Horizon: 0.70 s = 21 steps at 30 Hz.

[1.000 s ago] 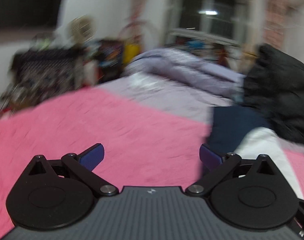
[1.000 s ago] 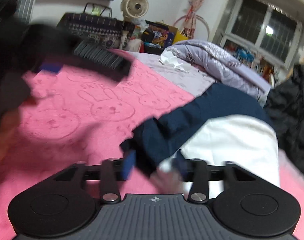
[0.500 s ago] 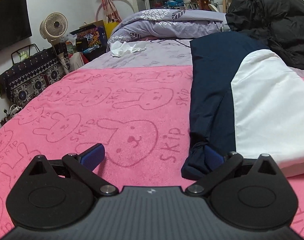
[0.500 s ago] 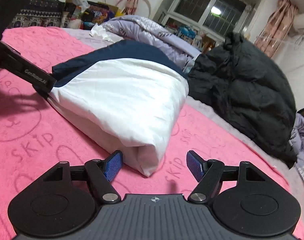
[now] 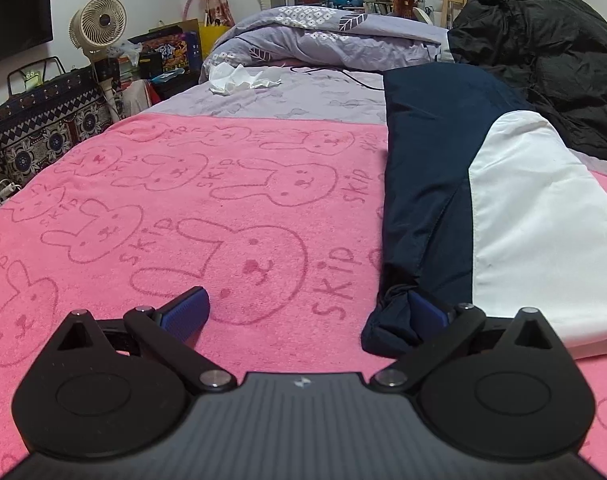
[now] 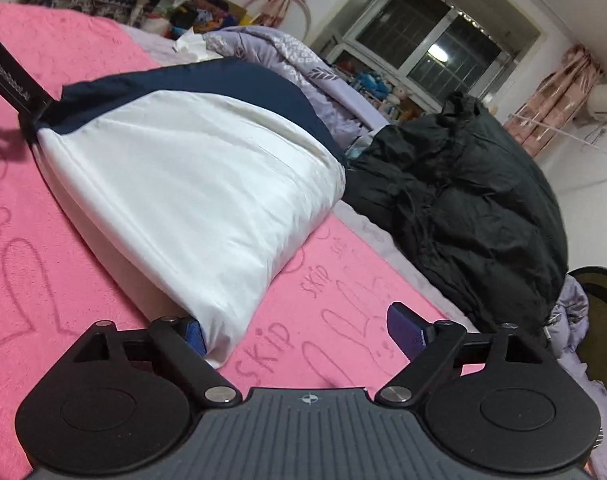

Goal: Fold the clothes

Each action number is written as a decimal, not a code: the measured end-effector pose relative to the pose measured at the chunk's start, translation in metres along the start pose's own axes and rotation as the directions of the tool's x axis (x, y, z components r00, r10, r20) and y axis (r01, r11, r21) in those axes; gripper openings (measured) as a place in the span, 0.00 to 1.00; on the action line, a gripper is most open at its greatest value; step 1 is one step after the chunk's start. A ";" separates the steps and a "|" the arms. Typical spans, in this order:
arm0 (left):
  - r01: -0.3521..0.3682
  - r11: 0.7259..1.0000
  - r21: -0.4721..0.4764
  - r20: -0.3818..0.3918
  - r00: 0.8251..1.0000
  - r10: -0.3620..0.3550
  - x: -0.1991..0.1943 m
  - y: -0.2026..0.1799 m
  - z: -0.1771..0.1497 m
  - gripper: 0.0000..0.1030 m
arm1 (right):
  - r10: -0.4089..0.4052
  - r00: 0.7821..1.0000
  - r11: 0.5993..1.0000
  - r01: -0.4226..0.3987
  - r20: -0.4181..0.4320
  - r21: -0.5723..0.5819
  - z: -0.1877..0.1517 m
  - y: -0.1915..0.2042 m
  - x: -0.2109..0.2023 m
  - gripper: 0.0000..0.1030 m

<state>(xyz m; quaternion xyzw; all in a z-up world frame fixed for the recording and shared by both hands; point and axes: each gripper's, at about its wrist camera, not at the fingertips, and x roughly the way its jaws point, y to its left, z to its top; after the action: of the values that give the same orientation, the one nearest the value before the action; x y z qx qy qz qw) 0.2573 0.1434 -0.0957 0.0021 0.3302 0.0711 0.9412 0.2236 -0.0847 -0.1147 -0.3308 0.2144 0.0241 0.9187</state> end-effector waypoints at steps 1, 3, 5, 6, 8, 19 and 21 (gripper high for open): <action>0.000 1.000 -0.001 0.000 1.000 0.000 0.000 0.000 0.000 1.00 | -0.008 1.000 1.000 0.008 0.001 -0.004 0.000 0.001 -0.001 0.86; -0.002 1.000 -0.003 -0.001 1.000 0.002 0.001 0.000 0.000 1.00 | -0.011 1.000 1.000 0.011 -0.002 -0.001 0.000 0.002 -0.002 0.85; -0.007 1.000 -0.004 0.000 1.000 0.007 0.002 -0.001 0.000 1.00 | 0.040 0.998 0.997 -0.037 -0.045 0.071 0.003 -0.004 0.003 0.82; -0.009 1.000 -0.002 0.000 1.000 0.009 0.001 -0.001 0.000 1.00 | 0.093 0.993 0.986 -0.082 -0.070 0.144 0.008 -0.010 0.006 0.70; -0.010 1.000 -0.003 -0.001 1.000 0.010 0.001 -0.001 0.001 1.00 | 0.203 0.974 0.939 -0.163 -0.105 0.303 0.013 -0.019 0.014 0.51; -0.022 0.999 0.034 -0.015 1.000 0.022 -0.029 -0.024 -0.004 1.00 | 0.073 0.994 0.984 -0.059 -0.079 0.167 0.023 -0.011 -0.029 0.15; -0.023 0.996 0.084 0.000 1.000 0.023 -0.038 -0.038 -0.010 1.00 | 0.063 0.995 0.983 -0.048 -0.081 0.175 0.016 -0.023 -0.035 0.15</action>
<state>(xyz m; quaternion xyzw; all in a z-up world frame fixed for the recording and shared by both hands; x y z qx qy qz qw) 0.2274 0.1000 -0.0819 0.0454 0.3333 0.0678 0.9393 0.2024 -0.0891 -0.0756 -0.2444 0.2644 0.0168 0.9328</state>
